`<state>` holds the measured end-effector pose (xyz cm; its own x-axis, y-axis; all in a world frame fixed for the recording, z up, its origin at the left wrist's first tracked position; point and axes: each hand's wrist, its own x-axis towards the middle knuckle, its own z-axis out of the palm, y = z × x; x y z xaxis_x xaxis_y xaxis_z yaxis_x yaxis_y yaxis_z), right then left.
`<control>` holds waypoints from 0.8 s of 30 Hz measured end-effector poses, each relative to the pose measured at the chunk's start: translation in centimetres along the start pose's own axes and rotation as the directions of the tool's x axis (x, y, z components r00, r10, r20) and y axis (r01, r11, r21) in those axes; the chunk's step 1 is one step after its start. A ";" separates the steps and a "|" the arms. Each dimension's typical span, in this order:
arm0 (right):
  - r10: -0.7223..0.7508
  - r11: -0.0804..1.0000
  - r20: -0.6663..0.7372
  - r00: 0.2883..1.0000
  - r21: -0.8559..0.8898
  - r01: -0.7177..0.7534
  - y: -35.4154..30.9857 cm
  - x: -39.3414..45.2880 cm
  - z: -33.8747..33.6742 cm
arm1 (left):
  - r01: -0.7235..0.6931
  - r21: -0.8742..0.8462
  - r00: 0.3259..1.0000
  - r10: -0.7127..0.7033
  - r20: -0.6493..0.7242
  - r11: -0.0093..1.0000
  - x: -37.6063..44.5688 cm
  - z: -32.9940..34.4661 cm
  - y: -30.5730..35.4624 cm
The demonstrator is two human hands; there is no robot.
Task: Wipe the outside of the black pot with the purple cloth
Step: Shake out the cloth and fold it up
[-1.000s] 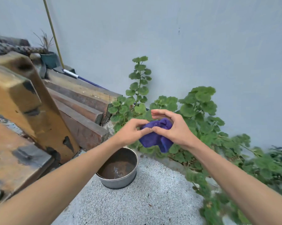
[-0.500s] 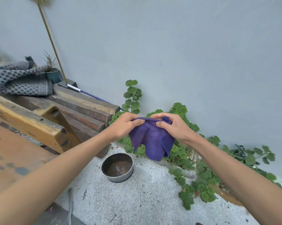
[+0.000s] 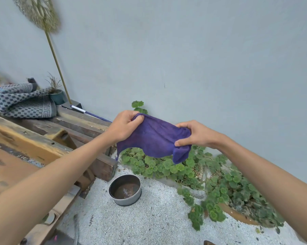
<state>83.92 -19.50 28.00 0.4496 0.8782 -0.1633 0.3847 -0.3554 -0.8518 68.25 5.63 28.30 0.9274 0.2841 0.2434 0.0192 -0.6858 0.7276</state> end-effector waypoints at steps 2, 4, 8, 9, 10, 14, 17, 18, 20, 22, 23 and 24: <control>0.030 0.995 0.023 0.999 -0.098 -0.027 -0.2 -0.6 -0.3 | -0.025 0.035 1.000 0.025 -0.010 0.999 -0.1 -1.2 0.2; 0.072 0.989 0.026 0.997 -0.133 -0.068 -0.3 -1.2 -0.4 | -0.067 0.088 0.998 0.067 0.004 0.994 -0.2 -2.3 0.4; 0.126 0.979 -0.002 0.992 -0.164 -0.125 -0.5 -2.4 -1.3 | -0.076 0.135 0.997 0.075 0.014 0.988 -0.3 -4.0 0.1; 0.137 0.979 -0.013 0.991 -0.148 -0.137 -0.5 -2.7 -1.5 | -0.061 0.147 0.998 0.060 0.015 0.987 -0.4 -4.6 -0.1; 0.147 0.980 -0.025 0.989 -0.133 -0.149 -0.3 -2.9 -1.7 | -0.046 0.154 0.999 0.044 0.018 0.987 -0.4 -5.1 -0.5; 0.209 0.975 -0.077 0.975 -0.054 -0.214 0.8 -3.4 -2.5 | 0.007 0.150 1.000 -0.009 0.012 0.989 -1.1 -6.6 -2.4; 0.265 0.961 -0.194 0.945 0.139 -0.241 1.4 -3.4 -2.0 | 0.104 0.089 0.994 -0.102 -0.033 0.991 -1.8 -7.5 -4.3; 0.290 0.947 -0.251 0.923 0.214 -0.239 1.5 -3.2 -1.6 | 0.157 0.046 0.987 -0.155 -0.050 0.986 -2.0 -7.6 -5.0; 0.382 0.897 -0.334 0.862 0.359 -0.259 1.7 -2.6 -0.4 | 0.288 -0.064 0.953 -0.292 -0.085 0.956 -2.6 -7.3 -6.2; 0.496 0.820 -0.331 0.803 0.485 -0.306 1.6 -1.8 1.5 | 0.424 -0.202 0.890 -0.448 -0.089 0.883 -3.3 -5.9 -6.9; 0.542 0.779 -0.321 0.777 0.538 -0.322 1.4 -1.4 2.6 | 0.482 -0.268 0.854 -0.515 -0.070 0.835 -3.6 -4.9 -7.0; 0.578 0.746 -0.317 0.752 0.579 -0.329 1.2 -0.9 3.8 | 0.530 -0.319 0.821 -0.569 -0.039 0.786 -3.8 -3.8 -7.0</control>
<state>80.87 -19.49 25.22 0.8161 0.3535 -0.4573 -0.3278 -0.3685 -0.8699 63.16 11.87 24.66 0.7362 0.6497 -0.1896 0.3871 -0.1745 0.9054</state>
